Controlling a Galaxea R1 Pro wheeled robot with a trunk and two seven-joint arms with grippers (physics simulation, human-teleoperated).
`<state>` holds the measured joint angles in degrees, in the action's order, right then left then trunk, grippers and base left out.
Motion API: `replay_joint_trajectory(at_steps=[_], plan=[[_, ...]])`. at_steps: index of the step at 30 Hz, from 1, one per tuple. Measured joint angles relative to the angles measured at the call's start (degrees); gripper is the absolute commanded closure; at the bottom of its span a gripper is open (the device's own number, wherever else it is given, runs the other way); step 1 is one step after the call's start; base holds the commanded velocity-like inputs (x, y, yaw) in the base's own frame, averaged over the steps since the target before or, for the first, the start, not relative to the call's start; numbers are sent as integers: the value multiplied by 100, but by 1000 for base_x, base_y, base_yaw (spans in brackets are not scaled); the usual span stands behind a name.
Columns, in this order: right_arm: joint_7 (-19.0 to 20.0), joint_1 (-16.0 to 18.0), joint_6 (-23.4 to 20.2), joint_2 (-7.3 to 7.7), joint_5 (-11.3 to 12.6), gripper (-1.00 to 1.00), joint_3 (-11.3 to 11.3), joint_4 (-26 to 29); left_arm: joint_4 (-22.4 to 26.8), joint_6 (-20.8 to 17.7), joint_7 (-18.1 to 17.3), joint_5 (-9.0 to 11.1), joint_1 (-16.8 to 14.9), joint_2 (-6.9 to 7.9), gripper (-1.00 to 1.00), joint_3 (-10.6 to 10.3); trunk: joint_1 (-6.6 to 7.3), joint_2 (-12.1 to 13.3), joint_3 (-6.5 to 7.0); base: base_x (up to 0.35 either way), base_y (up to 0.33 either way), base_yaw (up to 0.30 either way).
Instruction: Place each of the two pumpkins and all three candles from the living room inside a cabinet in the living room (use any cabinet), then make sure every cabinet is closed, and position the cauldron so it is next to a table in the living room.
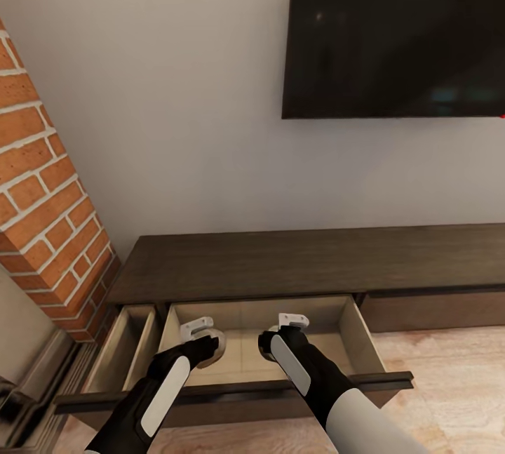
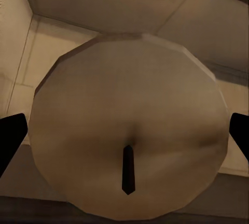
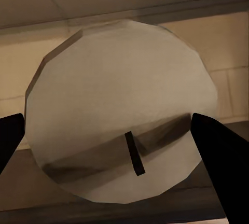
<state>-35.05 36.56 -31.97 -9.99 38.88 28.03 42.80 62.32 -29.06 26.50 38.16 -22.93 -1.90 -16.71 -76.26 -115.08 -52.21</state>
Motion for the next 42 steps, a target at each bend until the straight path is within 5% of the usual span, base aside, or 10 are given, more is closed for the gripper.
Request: replay_joint_trajectory(at_steps=[8,13,31,42], plan=[[5,0,2,0,0,100,0,0,41,-517,262,9,-73,-9,100,10,-176,-321,-144,0,0,0],[6,0,4,0,0,100,0,0,43,-518,296,6,-79,-9,100,11,-286,-521,-233,0,0,0],[7,0,5,0,-3,100,0,1,42,-503,286,1,-80,-3,100,10,-286,-523,-234,65,0,0],[15,0,4,0,0,100,0,0,37,-536,289,7,-80,-5,100,11,-527,-963,-431,1,0,0]])
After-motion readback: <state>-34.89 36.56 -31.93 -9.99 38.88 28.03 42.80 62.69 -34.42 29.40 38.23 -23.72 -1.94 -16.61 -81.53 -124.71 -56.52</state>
